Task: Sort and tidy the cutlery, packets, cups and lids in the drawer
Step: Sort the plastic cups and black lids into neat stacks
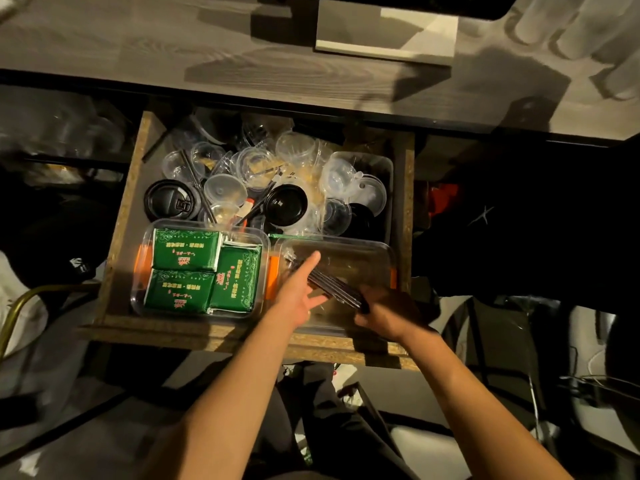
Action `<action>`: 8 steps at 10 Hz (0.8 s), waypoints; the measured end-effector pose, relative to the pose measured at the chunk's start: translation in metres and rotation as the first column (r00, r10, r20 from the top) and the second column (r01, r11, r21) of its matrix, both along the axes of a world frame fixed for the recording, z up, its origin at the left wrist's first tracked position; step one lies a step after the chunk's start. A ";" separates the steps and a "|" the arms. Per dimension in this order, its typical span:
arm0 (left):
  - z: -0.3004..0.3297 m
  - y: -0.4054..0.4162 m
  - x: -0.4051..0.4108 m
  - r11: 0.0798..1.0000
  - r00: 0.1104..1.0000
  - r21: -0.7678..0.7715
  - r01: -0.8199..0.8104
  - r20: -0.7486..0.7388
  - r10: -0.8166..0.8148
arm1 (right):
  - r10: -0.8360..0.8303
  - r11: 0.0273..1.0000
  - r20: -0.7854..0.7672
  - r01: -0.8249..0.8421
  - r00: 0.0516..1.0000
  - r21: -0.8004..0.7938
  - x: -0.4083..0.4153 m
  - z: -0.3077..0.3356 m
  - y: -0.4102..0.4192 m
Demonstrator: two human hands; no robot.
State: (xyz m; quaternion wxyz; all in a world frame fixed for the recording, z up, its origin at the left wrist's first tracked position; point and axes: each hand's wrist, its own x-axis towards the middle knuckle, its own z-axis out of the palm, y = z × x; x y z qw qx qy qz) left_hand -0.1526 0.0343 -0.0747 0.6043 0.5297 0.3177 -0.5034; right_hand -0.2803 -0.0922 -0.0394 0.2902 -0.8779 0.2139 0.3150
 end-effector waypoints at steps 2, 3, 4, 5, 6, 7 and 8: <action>-0.018 -0.013 0.004 0.996 0.997 0.089 -0.032 0.077 0.025 | -0.137 0.981 -0.027 0.140 0.990 0.138 0.013 -0.006 0.010; -0.025 -0.020 0.011 0.997 0.998 0.078 -0.002 0.065 -0.003 | -0.170 0.975 -0.099 0.182 0.980 0.129 0.023 -0.020 0.017; -0.031 -0.018 0.012 0.985 0.992 0.114 0.126 0.012 -0.128 | -0.225 0.969 -0.139 0.237 0.964 0.073 0.030 -0.037 0.020; -0.041 -0.009 0.012 0.983 0.988 0.109 0.150 -0.044 -0.146 | -0.290 0.942 -0.167 0.311 0.942 0.122 0.036 -0.050 0.020; -0.044 -0.005 0.013 0.977 0.984 0.125 0.171 -0.063 -0.164 | -0.403 0.868 -0.236 0.451 0.884 0.208 0.037 -0.050 0.021; -0.038 -0.006 0.011 0.970 0.983 0.161 0.181 -0.044 -0.176 | -0.528 0.763 -0.236 0.577 0.816 0.291 0.041 -0.050 0.022; -0.033 -0.005 0.008 0.949 0.972 0.220 0.227 0.004 -0.233 | -0.706 0.568 -0.271 0.752 0.654 0.334 0.040 -0.044 0.023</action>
